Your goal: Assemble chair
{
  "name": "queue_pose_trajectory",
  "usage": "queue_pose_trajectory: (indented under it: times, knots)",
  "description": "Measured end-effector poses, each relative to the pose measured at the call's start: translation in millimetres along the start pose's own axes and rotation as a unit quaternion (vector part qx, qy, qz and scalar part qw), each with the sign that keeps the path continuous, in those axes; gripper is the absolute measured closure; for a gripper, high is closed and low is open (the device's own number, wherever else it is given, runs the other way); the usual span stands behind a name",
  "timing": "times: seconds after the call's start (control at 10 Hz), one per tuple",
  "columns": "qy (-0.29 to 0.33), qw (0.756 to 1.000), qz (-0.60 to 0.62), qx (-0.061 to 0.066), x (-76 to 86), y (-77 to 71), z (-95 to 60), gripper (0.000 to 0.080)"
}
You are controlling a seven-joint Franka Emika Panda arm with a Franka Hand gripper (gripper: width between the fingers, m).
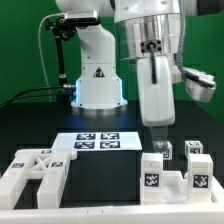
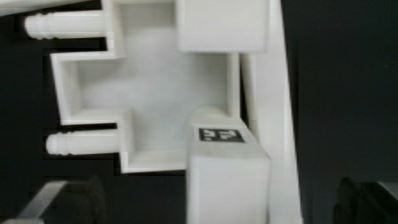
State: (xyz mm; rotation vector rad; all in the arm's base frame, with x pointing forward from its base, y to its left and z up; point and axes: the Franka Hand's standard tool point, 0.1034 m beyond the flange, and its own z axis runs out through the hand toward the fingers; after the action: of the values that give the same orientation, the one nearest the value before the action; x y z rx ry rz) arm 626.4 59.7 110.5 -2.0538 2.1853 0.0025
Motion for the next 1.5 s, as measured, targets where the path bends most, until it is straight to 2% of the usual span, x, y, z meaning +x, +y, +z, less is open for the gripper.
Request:
queue_pose_trajectory:
  times: [0.3,0.5,0.6,0.8,0.9,1.0,1.1,1.2,1.3,1.4,1.5]
  knots:
    - [0.005,0.985,-0.175,-0.002,-1.0,17.8,2.3,0.0151]
    - [0.012,0.968,-0.251,0.009,-3.8,17.7,5.0,0.0151]
    - [0.012,0.963,-0.269,0.009,-2.2,17.5,4.8,0.0151]
    - [0.013,0.936,-0.351,0.007,-1.6,17.4,4.9,0.0151]
    - [0.02,0.911,-0.413,0.013,0.5,16.2,4.8,0.0151]
    - [0.047,0.854,-0.516,0.032,9.6,19.3,6.9,0.0151]
    - [0.055,0.816,-0.574,0.031,13.2,25.0,6.8,0.0151]
    - [0.074,0.768,-0.635,0.036,17.7,25.3,6.0,0.0151]
    - [0.102,0.735,-0.668,0.044,32.0,29.5,7.1,0.0151]
    - [0.11,0.741,-0.661,0.048,41.6,31.7,6.0,0.0151]
    - [0.113,0.715,-0.689,0.041,42.0,30.9,5.8,0.0151]
